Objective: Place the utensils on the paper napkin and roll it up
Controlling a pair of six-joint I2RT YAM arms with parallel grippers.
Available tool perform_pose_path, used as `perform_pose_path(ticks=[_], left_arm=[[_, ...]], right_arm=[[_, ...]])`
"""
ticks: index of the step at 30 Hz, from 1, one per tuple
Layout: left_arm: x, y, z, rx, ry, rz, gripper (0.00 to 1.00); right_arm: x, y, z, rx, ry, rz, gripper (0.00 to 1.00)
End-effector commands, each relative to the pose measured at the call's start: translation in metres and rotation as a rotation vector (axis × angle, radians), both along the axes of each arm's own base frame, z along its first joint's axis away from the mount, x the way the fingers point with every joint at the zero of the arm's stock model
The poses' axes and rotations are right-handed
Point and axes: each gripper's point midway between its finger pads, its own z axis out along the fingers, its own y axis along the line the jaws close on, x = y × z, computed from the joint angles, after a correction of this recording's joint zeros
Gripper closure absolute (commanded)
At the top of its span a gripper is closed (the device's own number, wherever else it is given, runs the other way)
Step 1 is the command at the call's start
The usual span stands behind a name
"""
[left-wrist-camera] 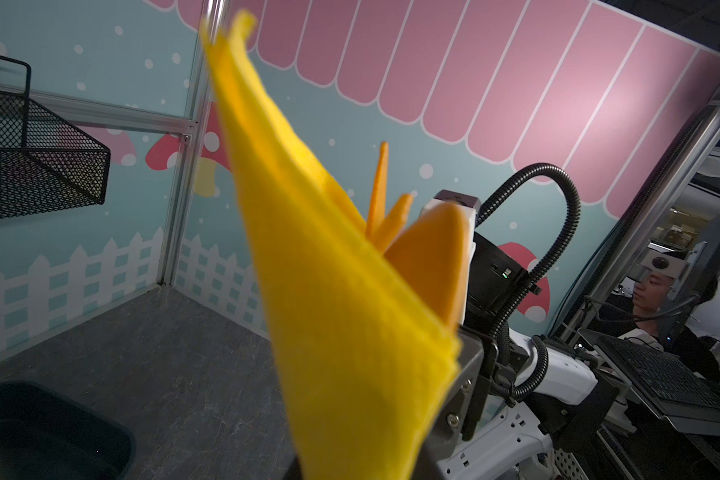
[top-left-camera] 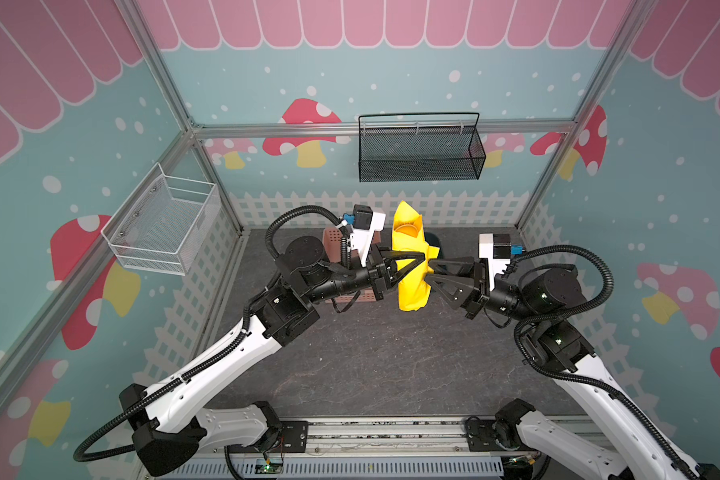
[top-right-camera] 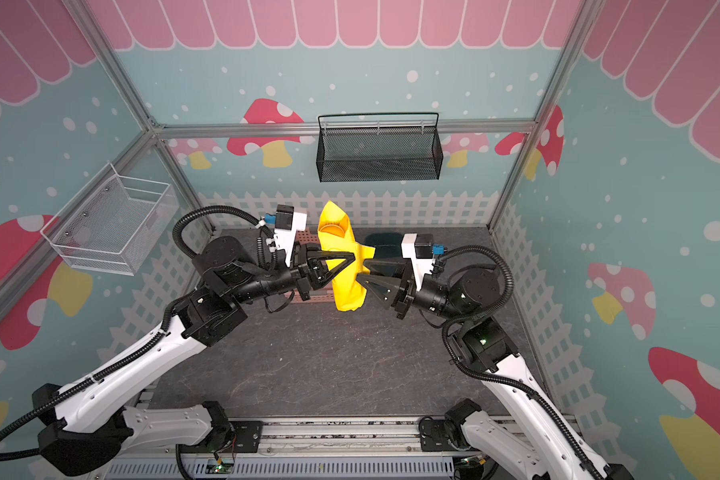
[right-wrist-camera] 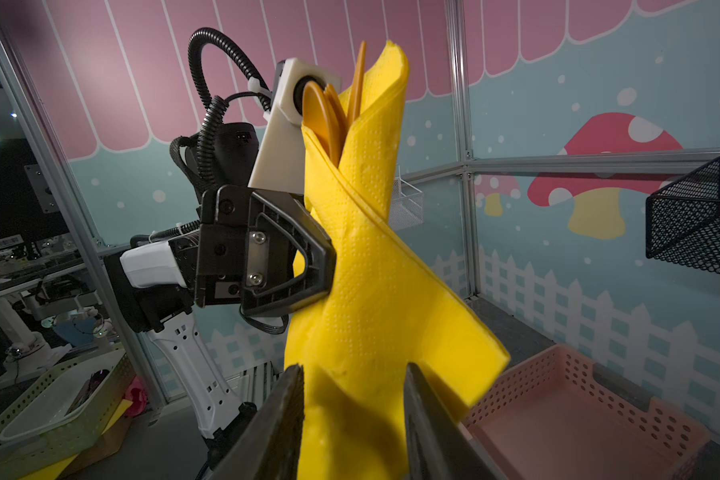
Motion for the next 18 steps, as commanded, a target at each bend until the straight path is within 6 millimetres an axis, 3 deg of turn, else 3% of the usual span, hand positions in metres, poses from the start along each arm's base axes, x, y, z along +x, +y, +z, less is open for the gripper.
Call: perform_pose_path(ticks=[1, 13, 18], left_arm=[[-0.012, 0.002, 0.016, -0.04, -0.037, -0.047, 0.98], [-0.009, 0.001, 0.017, -0.046, -0.039, -0.039, 0.98], [-0.01, 0.003, 0.02, -0.053, -0.042, -0.035, 0.98]], right_arm=[[-0.007, 0.0, 0.01, 0.0, -0.036, 0.023, 0.59], [-0.021, 0.006, 0.004, -0.02, -0.028, 0.122, 0.6], [-0.02, 0.001, -0.002, -0.024, -0.013, 0.078, 0.7]])
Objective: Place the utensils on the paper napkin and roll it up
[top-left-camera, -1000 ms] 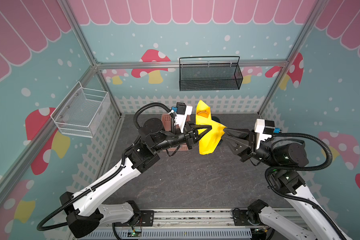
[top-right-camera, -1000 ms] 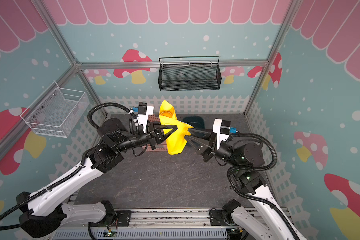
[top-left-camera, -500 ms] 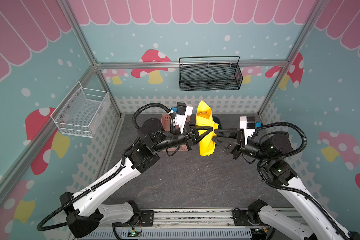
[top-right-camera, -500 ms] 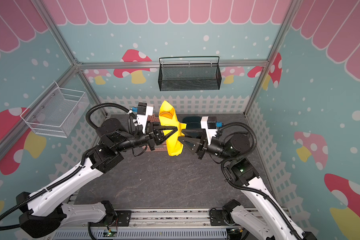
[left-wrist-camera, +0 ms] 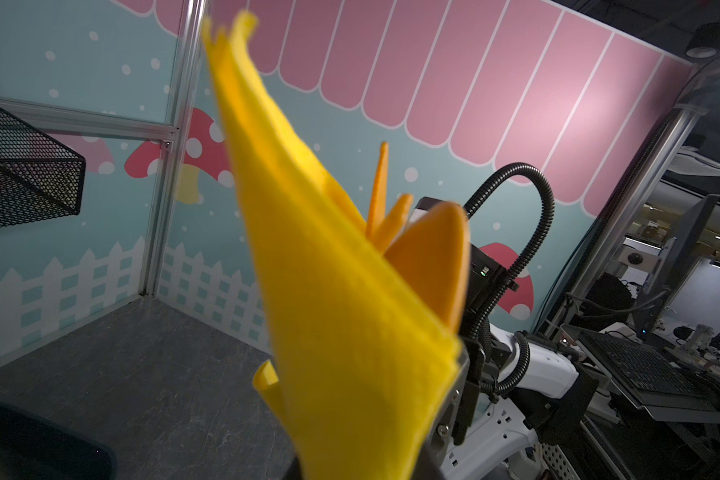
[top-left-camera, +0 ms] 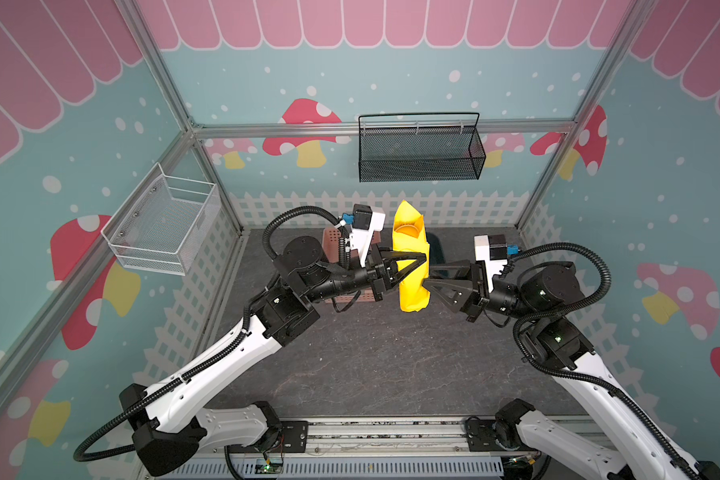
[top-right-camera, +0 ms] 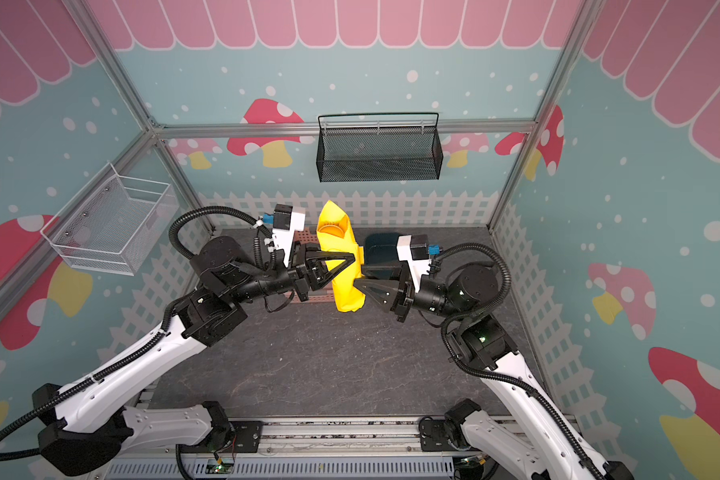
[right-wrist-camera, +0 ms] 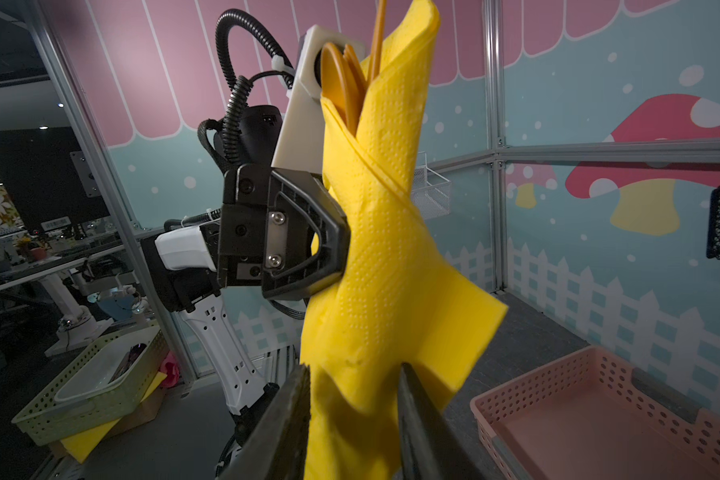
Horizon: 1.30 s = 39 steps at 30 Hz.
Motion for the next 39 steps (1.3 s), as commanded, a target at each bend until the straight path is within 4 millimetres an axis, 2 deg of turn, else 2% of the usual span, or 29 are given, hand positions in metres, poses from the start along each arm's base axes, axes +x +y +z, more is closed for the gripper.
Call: perform_pose_path(ticks=[1, 5, 7, 14, 22, 30, 35, 39], left_arm=[[-0.006, 0.004, 0.015, -0.036, -0.028, -0.011, 0.98], [-0.006, 0.005, 0.016, -0.042, -0.03, -0.006, 0.98], [-0.007, 0.006, 0.018, -0.047, -0.031, -0.008, 0.98], [-0.008, 0.007, 0.02, -0.055, -0.032, -0.009, 0.98], [-0.008, 0.006, 0.019, -0.06, -0.026, -0.013, 0.99], [-0.002, 0.007, 0.015, -0.049, -0.023, 0.017, 0.99], [0.015, 0.01, 0.003, -0.003, 0.0, 0.122, 0.99], [0.021, 0.011, -0.001, 0.01, 0.011, 0.152, 1.0]], right_arm=[[-0.007, -0.004, -0.002, -0.003, -0.008, -0.006, 0.73], [-0.002, -0.006, -0.013, -0.025, 0.019, -0.036, 0.89], [0.001, -0.006, -0.019, -0.041, 0.035, -0.051, 0.93], [0.004, -0.004, -0.04, -0.093, 0.088, -0.054, 0.98], [0.005, -0.002, -0.047, -0.107, 0.114, -0.042, 0.99], [0.002, -0.012, -0.036, -0.092, 0.108, -0.101, 1.0], [-0.007, -0.024, -0.023, -0.071, 0.088, -0.143, 1.0], [-0.015, -0.027, -0.012, -0.053, 0.063, -0.135, 0.99]])
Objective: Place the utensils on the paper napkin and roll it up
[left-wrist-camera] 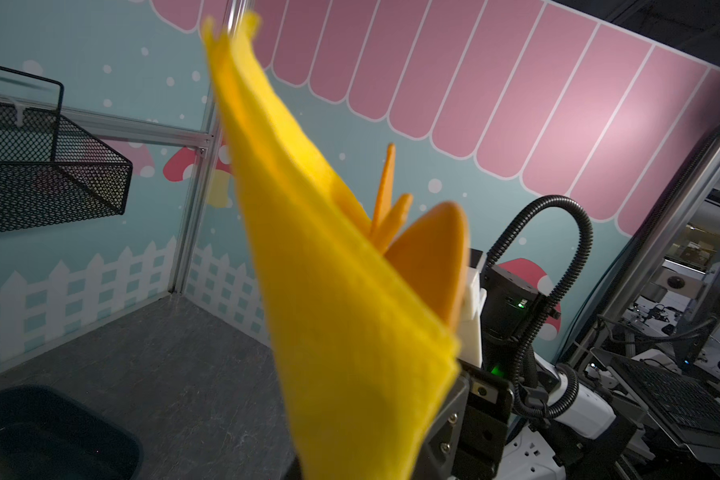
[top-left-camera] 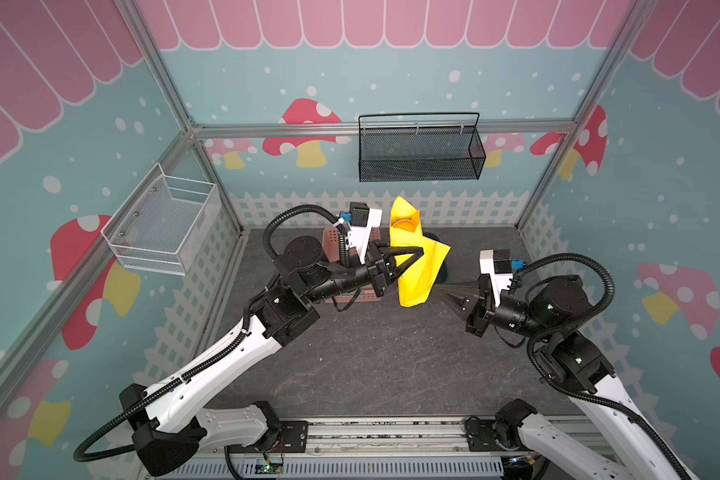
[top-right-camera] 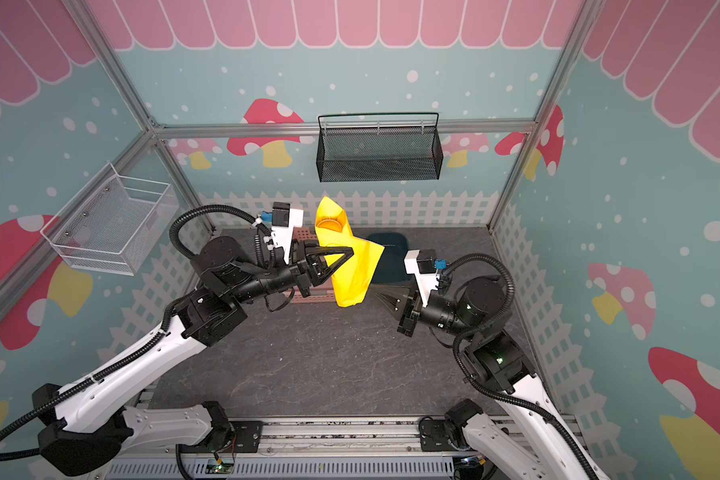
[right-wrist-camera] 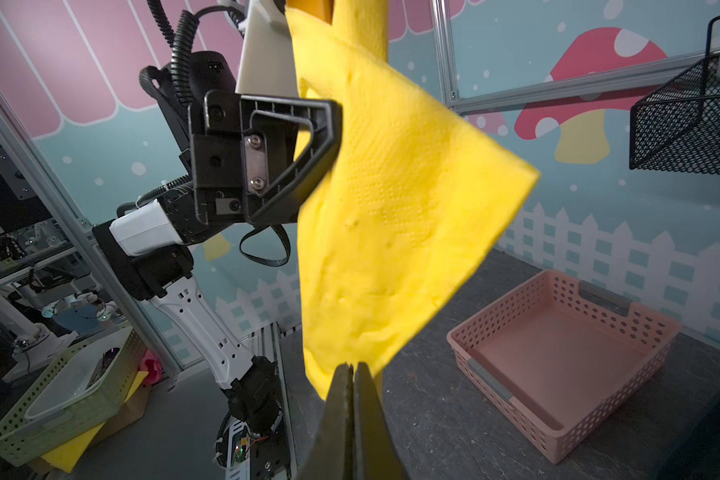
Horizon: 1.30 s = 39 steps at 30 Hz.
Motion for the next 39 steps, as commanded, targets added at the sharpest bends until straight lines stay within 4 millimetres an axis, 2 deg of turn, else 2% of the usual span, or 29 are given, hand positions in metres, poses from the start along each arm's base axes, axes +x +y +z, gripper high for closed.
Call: perform_pose_path(ticks=[1, 5, 12, 18, 25, 39], left_arm=[[0.004, 0.007, 0.002, 0.007, -0.012, 0.051, 1.0], [0.003, 0.005, 0.004, 0.001, -0.009, 0.041, 1.0], [-0.003, 0.0, 0.006, -0.005, -0.005, -0.013, 1.0], [-0.01, -0.002, 0.009, -0.013, -0.009, -0.058, 1.0], [-0.017, -0.003, 0.013, -0.027, -0.017, -0.094, 1.0], [-0.02, -0.007, 0.014, -0.042, -0.012, -0.132, 1.0]], right_arm=[[-0.01, -0.005, 0.021, 0.022, -0.058, -0.001, 0.99], [-0.01, -0.003, 0.026, 0.02, -0.066, 0.017, 0.96], [-0.006, 0.007, 0.033, 0.039, -0.074, 0.069, 0.7], [0.005, 0.009, 0.031, 0.032, -0.063, 0.041, 0.58], [0.01, 0.013, 0.026, 0.025, -0.043, 0.046, 0.56], [-0.003, 0.022, 0.025, 0.049, -0.048, 0.165, 0.5]])
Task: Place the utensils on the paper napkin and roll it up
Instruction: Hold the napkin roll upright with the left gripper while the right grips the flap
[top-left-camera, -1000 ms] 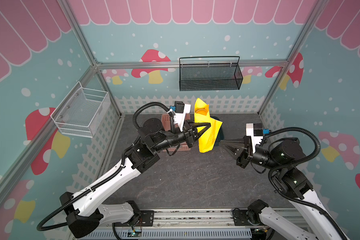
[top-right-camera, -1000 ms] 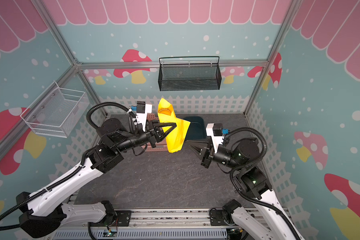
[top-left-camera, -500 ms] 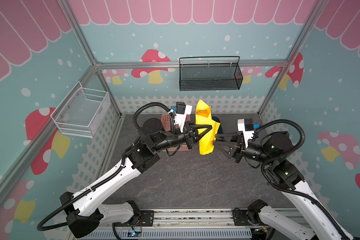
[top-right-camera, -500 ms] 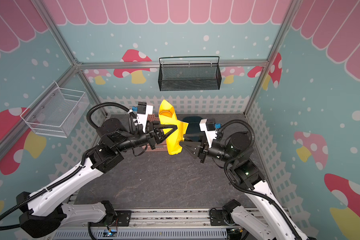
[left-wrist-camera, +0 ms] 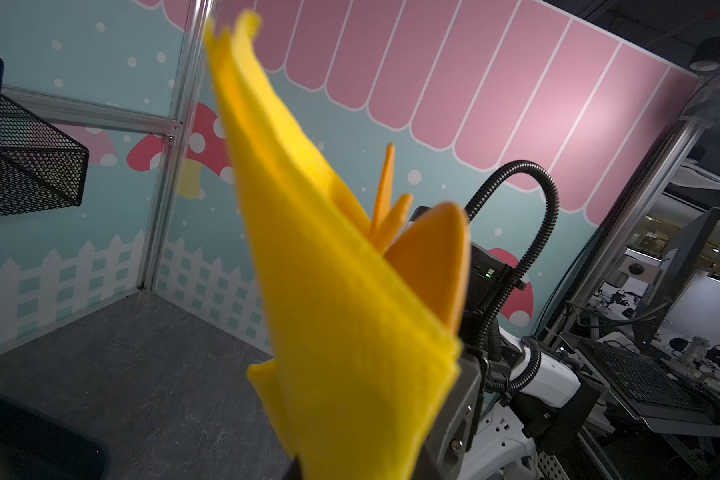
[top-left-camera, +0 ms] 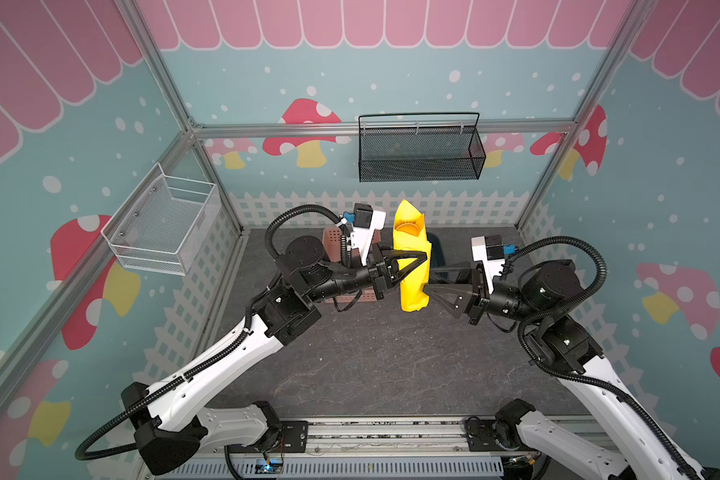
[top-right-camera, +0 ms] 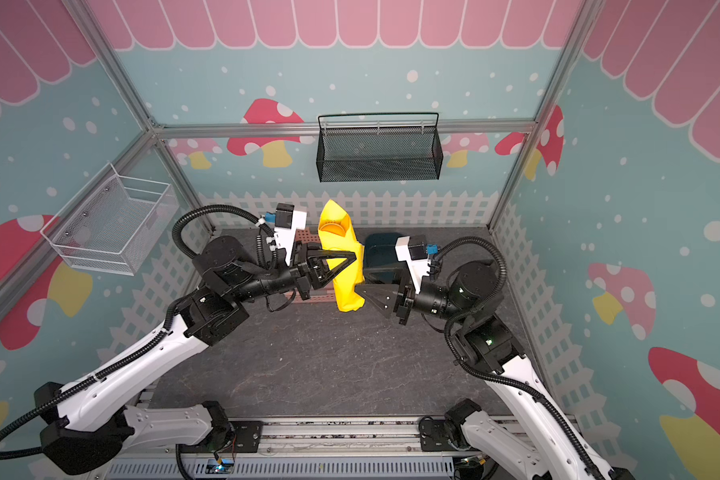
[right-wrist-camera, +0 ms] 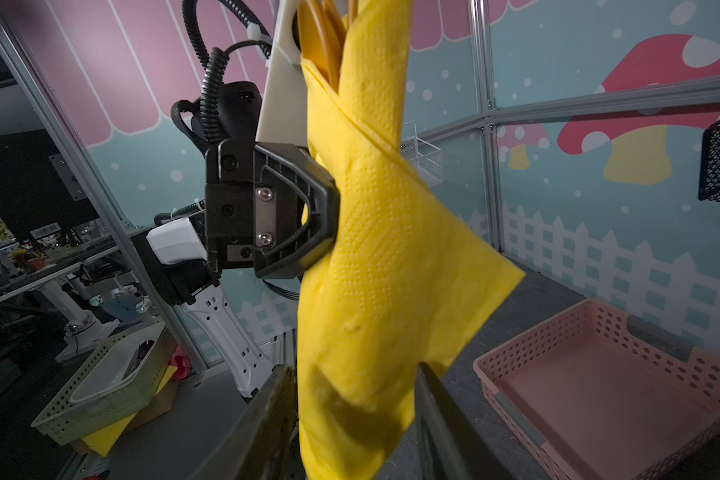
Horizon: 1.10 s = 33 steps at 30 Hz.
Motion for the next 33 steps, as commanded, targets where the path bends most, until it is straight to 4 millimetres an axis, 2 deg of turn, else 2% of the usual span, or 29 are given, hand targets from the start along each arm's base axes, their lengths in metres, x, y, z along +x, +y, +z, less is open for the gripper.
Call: perform_pose_path(ticks=[1, 16, 33], left_arm=[[-0.006, -0.001, 0.012, -0.031, -0.018, -0.032, 1.0], [-0.014, -0.005, 0.018, -0.061, -0.021, -0.097, 1.0], [-0.003, -0.014, 0.014, -0.049, 0.005, -0.084, 1.0]], right_arm=[[-0.01, 0.001, 0.008, 0.025, -0.036, 0.049, 0.5], [-0.008, 0.008, 0.007, 0.034, -0.034, 0.1, 0.51], [-0.019, 0.012, 0.006, 0.056, -0.05, 0.176, 0.64]])
